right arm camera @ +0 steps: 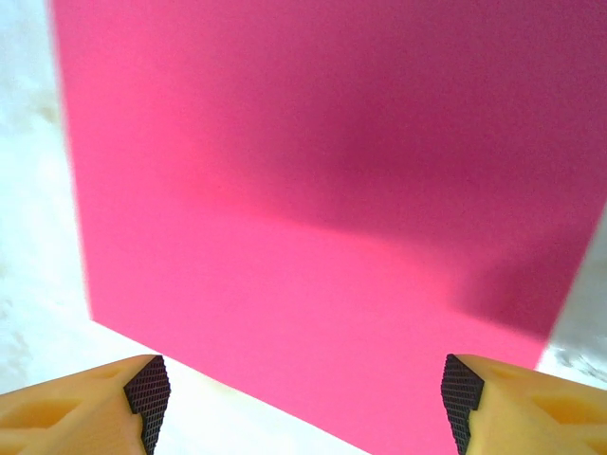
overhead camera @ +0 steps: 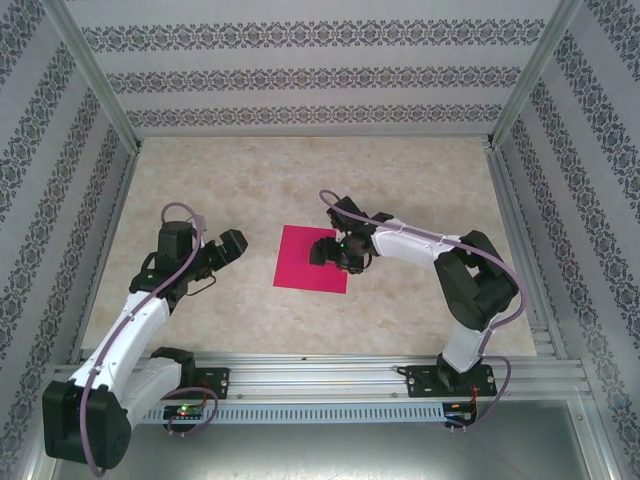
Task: Fold a paper plane with a square sheet of paper (pick it up from the middle)
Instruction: Rotate the square sheet of paper at the center of the table.
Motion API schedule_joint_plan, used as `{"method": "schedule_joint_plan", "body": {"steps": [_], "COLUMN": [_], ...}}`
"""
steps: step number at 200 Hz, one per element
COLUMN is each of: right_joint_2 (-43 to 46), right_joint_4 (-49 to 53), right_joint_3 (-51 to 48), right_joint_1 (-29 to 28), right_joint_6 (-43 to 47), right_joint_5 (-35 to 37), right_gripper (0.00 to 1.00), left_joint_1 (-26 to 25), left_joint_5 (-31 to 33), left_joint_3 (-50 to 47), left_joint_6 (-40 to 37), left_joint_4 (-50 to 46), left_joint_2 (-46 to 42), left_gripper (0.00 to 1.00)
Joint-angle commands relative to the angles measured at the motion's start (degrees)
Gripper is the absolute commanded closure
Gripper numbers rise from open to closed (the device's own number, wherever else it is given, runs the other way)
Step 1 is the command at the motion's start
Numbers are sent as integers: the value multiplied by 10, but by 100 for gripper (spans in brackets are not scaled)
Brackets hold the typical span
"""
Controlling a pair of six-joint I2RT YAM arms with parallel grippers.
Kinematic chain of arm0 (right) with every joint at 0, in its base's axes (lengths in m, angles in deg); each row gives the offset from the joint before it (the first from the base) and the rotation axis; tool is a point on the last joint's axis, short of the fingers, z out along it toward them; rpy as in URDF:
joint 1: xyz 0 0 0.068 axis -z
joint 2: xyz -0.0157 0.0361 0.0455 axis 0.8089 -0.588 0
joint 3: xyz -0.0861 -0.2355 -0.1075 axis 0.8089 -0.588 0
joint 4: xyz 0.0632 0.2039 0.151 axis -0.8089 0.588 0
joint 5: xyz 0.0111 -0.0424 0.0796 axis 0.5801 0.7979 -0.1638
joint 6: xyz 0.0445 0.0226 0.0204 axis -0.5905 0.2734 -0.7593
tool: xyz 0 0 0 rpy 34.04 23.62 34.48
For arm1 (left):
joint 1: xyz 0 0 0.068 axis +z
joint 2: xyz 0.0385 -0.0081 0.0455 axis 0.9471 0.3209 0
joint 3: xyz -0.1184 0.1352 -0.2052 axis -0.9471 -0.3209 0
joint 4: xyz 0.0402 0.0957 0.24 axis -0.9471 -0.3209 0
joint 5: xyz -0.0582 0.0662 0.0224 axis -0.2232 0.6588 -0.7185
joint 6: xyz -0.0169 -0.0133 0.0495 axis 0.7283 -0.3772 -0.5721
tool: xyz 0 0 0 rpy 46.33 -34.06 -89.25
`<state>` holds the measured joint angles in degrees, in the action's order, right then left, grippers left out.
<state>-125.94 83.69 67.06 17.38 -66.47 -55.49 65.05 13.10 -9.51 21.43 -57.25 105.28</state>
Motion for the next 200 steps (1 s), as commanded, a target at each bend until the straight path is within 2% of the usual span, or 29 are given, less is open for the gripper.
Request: {"method": "schedule_joint_plan", "body": {"steps": [1, 27, 49, 92, 138, 156, 174, 187, 200], "right_joint_2": [-27, -72, -105, -128, -113, -107, -97, -95, -102], "right_joint_4": [33, 14, 13, 56, 131, 145, 131, 140, 146], "right_joint_3": [60, 87, 104, 87, 75, 79, 73, 82, 95], "right_joint_1": [3, -6, -9, -10, 12, 28, 39, 43, 44], "right_joint_6": [-6, -48, -44, 32, 196, 206, 236, 235, 223], "right_joint_5": [29, 40, 29, 29, 47, 52, 3, 23, 13], "right_gripper": [22, 22, 23, 23, 23, 23, 22, 22, 21], "left_joint_1": [7, 7, 7, 7, 6, 5, 5, 5, 4], "left_joint_5": [-59, -77, -92, -111, -129, -135, -139, -137, -135], "left_joint_3": [16, 24, 30, 47, 52, 55, 56, 56, 59], "left_joint_6": [-14, -23, -32, -51, -55, -55, -54, -54, -58], "left_joint_4": [37, 29, 20, -3, 3, 5, 6, 5, -1], "left_joint_2": [19, 39, 53, 77, 88, 95, 99, 99, 99], "left_gripper": [0, 0, 0, 0, 0, 0, 0, 0, 0]}}
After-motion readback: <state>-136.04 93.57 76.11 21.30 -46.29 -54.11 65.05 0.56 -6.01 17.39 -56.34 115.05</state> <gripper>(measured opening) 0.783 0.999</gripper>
